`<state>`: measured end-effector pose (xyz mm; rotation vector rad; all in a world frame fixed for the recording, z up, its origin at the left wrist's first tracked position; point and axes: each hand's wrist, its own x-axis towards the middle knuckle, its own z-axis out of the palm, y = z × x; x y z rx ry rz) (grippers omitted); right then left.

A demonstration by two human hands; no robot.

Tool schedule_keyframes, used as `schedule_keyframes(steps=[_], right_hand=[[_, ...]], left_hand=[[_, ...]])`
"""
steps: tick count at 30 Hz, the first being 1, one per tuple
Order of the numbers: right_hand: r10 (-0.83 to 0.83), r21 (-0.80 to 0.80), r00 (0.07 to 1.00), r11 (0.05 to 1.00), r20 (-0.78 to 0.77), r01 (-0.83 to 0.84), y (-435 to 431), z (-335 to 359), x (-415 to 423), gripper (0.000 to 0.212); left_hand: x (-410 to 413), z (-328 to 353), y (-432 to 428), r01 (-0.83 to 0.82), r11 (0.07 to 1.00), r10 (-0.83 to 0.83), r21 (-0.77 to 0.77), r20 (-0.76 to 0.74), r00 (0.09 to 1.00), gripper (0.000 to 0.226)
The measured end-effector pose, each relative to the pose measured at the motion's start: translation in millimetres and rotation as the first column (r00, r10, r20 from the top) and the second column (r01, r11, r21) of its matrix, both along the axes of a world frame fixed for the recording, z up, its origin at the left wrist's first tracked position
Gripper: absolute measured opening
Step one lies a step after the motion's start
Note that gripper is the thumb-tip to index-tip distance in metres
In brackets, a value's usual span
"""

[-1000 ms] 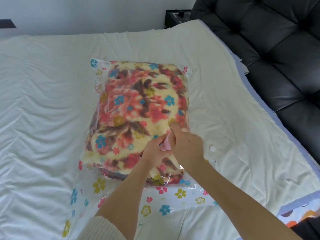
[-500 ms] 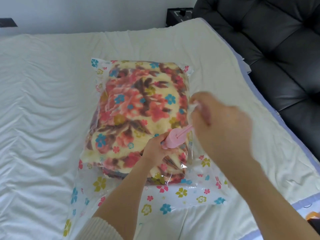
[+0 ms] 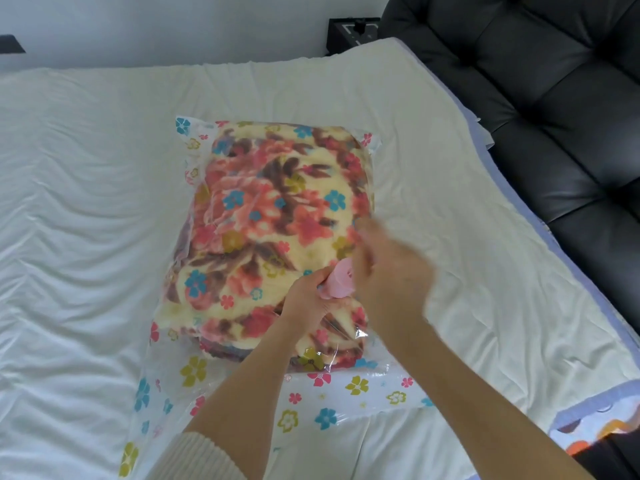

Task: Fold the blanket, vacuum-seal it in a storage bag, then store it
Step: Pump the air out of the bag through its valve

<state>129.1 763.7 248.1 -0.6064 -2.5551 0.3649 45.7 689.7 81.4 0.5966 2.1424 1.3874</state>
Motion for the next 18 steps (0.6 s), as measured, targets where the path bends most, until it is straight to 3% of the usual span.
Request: schedule_keyframes(steps=[2,4,7,9,12,15,16,18], right_hand=[[-0.006,0.107,0.997,0.994,0.082,-0.003,10,-25,-8,0.021],[0.059,0.125,0.997,0.99,0.057,-0.066,17,-7,-3,0.013],[0.0,0.103,0.988,0.995,-0.154,0.016,15,48,8,0.022],[-0.059,0.041,0.972,0.997,-0.226,0.07,16,44,9,0.026],[-0.028,0.056,0.999,0.998,0.032,0.026,11,-19,-11,0.021],[0.036,0.097,0.988,0.994,0.148,-0.051,19,-5,-17,0.009],[0.054,0.115,0.989,0.991,0.139,-0.07,19,9,-17,0.015],[0.04,0.161,0.995,0.987,-0.096,-0.025,20,42,-3,0.023]], left_hand=[[2,0,1,0.008,1.0,-0.008,-0.011,-0.025,1.0,0.043],[0,0,1,-0.004,1.0,0.003,-0.02,-0.05,0.999,0.044],[-2,-1,2,-0.003,1.0,0.003,-0.01,-0.037,0.999,0.054],[-1,1,4,0.002,1.0,-0.002,-0.011,-0.028,1.0,0.057],[0,2,4,-0.011,1.0,0.011,-0.008,-0.029,1.0,0.047],[-2,6,2,-0.023,0.999,0.023,0.025,-0.006,1.0,0.046],[-3,4,1,-0.021,0.999,0.021,0.025,-0.01,1.0,0.048],[-5,3,2,-0.017,1.0,0.017,0.01,-0.033,0.999,0.053]])
